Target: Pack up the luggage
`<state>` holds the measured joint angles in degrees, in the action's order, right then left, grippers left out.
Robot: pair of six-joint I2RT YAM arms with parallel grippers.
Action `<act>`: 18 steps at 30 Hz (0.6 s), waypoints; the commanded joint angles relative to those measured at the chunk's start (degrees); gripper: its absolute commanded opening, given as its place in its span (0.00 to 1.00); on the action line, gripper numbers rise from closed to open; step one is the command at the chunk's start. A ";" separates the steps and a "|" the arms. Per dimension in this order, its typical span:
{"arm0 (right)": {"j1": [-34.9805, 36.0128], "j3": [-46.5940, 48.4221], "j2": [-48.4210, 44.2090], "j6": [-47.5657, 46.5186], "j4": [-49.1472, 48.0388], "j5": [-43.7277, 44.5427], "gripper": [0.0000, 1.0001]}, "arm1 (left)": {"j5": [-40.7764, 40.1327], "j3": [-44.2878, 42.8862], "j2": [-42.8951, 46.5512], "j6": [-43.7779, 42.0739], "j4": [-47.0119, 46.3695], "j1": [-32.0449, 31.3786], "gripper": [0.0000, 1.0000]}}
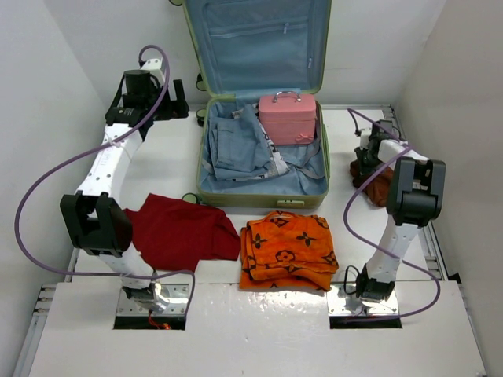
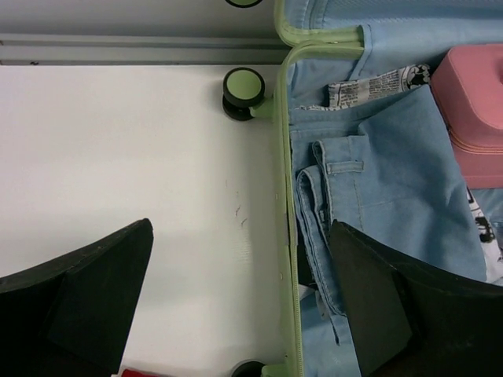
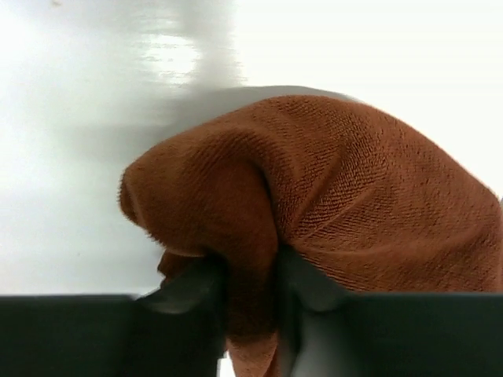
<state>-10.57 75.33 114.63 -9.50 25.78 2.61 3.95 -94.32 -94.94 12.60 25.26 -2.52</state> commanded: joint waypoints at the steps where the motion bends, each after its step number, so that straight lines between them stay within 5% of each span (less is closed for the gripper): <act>1: -0.68 0.17 -4.39 -1.31 -0.03 -4.96 0.19 | 1.86 -1.65 -0.51 1.02 -0.47 1.29 1.00; 4: -0.60 -0.01 -15.52 -0.97 -2.73 -16.00 0.06 | 6.14 -0.35 -0.51 2.07 -0.47 4.08 1.00; 9: 4.83 -0.27 -25.93 -0.96 -8.55 -26.50 0.02 | 10.02 0.81 -1.04 4.36 -0.47 6.66 1.00; 18: 22.42 -8.44 -29.65 -11.59 -17.16 -36.18 0.02 | 12.31 0.81 -1.66 5.15 -0.47 9.64 1.00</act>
<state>9.04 70.39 82.50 -16.45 11.46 -28.34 14.24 -93.56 -96.75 16.99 25.39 6.44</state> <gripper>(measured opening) 0.157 0.997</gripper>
